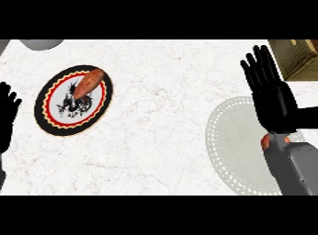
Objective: Pick the squash from the placemat and place it in the basket
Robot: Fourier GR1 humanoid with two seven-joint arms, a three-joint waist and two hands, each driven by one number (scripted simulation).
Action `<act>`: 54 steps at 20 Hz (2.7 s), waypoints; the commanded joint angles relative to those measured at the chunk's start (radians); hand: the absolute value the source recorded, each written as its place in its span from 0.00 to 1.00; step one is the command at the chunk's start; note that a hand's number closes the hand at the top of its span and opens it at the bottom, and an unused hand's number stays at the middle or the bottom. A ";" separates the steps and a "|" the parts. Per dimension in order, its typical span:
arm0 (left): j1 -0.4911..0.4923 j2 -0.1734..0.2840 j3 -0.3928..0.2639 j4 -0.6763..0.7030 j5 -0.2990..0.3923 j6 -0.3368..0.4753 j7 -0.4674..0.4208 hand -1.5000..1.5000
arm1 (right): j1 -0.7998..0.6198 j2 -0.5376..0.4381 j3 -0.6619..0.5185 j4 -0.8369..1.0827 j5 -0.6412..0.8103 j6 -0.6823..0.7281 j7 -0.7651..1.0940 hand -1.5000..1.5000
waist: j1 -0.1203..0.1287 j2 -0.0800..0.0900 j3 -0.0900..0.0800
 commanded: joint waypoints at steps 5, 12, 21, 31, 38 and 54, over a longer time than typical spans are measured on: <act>-0.071 0.012 -0.107 -0.030 -0.046 -0.109 -0.019 0.50 | -0.178 -0.063 0.045 0.012 -0.265 0.539 -0.001 1.00 | 0.056 -0.001 -0.023; -0.049 -0.003 -0.137 -0.012 -0.026 -0.157 0.001 0.50 | -0.103 -0.223 0.189 -0.262 -0.037 0.985 -0.328 0.00 | -0.022 -0.024 -0.023; -0.061 0.003 -0.113 0.028 -0.034 -0.200 -0.014 0.50 | 0.123 -0.484 -0.024 -0.428 0.117 1.103 -0.420 0.00 | -0.007 -0.026 -0.031; -0.114 -0.055 -0.146 0.038 -0.065 -0.177 0.011 0.50 | -0.164 -0.771 -0.287 -0.345 0.296 1.009 -0.260 0.00 | 0.020 -0.020 -0.033; -0.084 -0.049 -0.135 0.028 -0.063 -0.203 0.005 0.50 | -0.158 -0.934 -0.188 -0.273 0.403 1.172 -0.412 0.00 | 0.032 -0.017 -0.031; -0.129 -0.063 -0.125 0.038 -0.069 -0.219 -0.006 0.50 | -0.065 -0.967 -0.005 -0.033 0.416 0.973 -0.742 0.00 | 0.052 -0.006 -0.027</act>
